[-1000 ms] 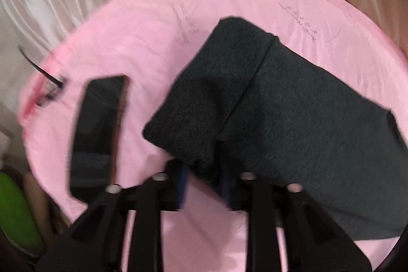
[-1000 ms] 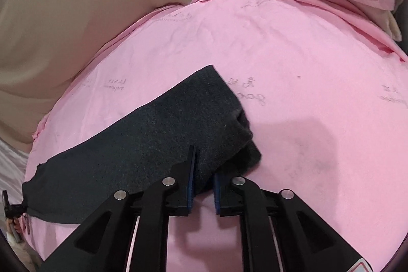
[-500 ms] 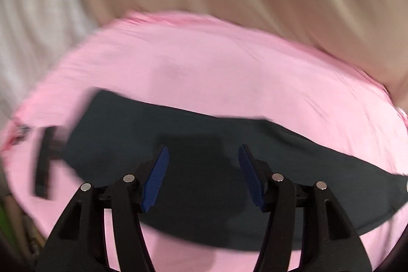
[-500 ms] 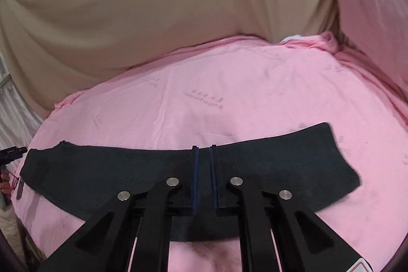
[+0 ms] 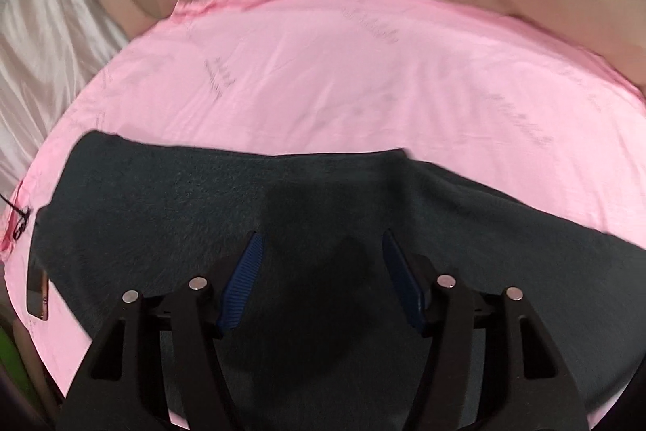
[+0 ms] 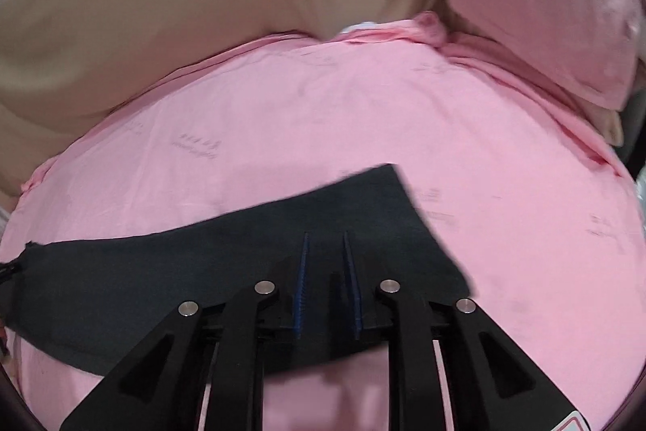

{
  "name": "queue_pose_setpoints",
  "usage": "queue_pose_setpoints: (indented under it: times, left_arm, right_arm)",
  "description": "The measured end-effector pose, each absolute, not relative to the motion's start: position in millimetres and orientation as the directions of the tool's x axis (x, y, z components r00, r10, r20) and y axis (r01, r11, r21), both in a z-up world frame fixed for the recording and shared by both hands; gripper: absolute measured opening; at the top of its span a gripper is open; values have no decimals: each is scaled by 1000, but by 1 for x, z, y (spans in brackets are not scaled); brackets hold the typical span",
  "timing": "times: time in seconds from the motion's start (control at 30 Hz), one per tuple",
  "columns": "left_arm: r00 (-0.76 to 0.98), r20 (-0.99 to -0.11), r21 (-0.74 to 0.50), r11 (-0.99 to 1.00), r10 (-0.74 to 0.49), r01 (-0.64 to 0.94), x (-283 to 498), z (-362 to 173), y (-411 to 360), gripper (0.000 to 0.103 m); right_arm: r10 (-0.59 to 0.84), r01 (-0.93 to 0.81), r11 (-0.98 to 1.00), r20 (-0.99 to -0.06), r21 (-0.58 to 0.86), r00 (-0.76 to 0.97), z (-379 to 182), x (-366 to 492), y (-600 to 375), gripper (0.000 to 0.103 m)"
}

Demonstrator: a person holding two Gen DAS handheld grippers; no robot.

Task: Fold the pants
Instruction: 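Move the right gripper to the leg hem end and close on it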

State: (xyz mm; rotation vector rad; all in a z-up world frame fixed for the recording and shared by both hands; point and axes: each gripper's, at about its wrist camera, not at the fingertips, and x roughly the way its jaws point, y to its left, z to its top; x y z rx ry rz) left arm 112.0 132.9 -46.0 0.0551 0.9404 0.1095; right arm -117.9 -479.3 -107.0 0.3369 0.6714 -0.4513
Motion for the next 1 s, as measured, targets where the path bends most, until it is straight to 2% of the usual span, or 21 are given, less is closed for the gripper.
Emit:
queue_pose_setpoints:
  times: [0.07, 0.2, 0.27, 0.4, 0.43, 0.47, 0.5, 0.57, 0.67, 0.8, 0.9, 1.0]
  left_arm:
    - [617, -781, 102, 994, 101, -35, 96, -38, 119, 67]
    - [659, -749, 114, 993, 66, 30, 67, -33, 81, 71]
    - [668, -743, 113, 991, 42, 64, 55, -33, 63, 78]
    - [665, -745, 148, 984, 45, 99, 41, -43, 34, 80]
    - [657, -753, 145, 984, 41, 105, 40, -46, 31, 80]
    - [650, -759, 144, 984, 39, 109, 38, -48, 27, 80]
    - [646, -762, 149, 983, 45, 107, 37, -51, 25, 80]
    - [650, -755, 192, 977, 85, 94, 33, -54, 21, 80]
    - [655, -747, 226, 970, 114, 88, 29, -58, 16, 80]
    - [640, -761, 216, 972, 109, 91, 31, -61, 13, 80]
    - [652, -751, 214, 973, 104, 90, 26, -61, 11, 86]
    - [651, -753, 208, 973, 98, 95, 22, -63, 7, 86]
  right_arm:
    - [-280, 526, 830, -676, 186, 682, -114, -133, -496, 32]
    - [-277, 507, 847, -680, 161, 678, -120, -120, -506, 49]
    - [-252, 475, 863, -669, 171, 699, -116, -108, -508, 50]
    - [-223, 421, 895, -673, 145, 705, -114, -65, -512, 55]
    - [-183, 401, 902, -696, 163, 695, -120, -54, -516, 51]
    - [-137, 372, 909, -707, 189, 694, -124, -47, -519, 37]
    - [-146, 370, 914, -717, 166, 682, -125, -43, -519, 6]
    - [-183, 373, 919, -705, 124, 685, -121, -45, -519, 5]
    - [-141, 395, 896, -712, 204, 688, -134, -48, -535, 5]
    - [-178, 417, 886, -679, 205, 712, -116, -75, -528, 21]
    - [-171, 442, 857, -662, 266, 730, -119, -118, -524, 37]
    - [-111, 439, 831, -671, 342, 733, -133, -138, -521, 38]
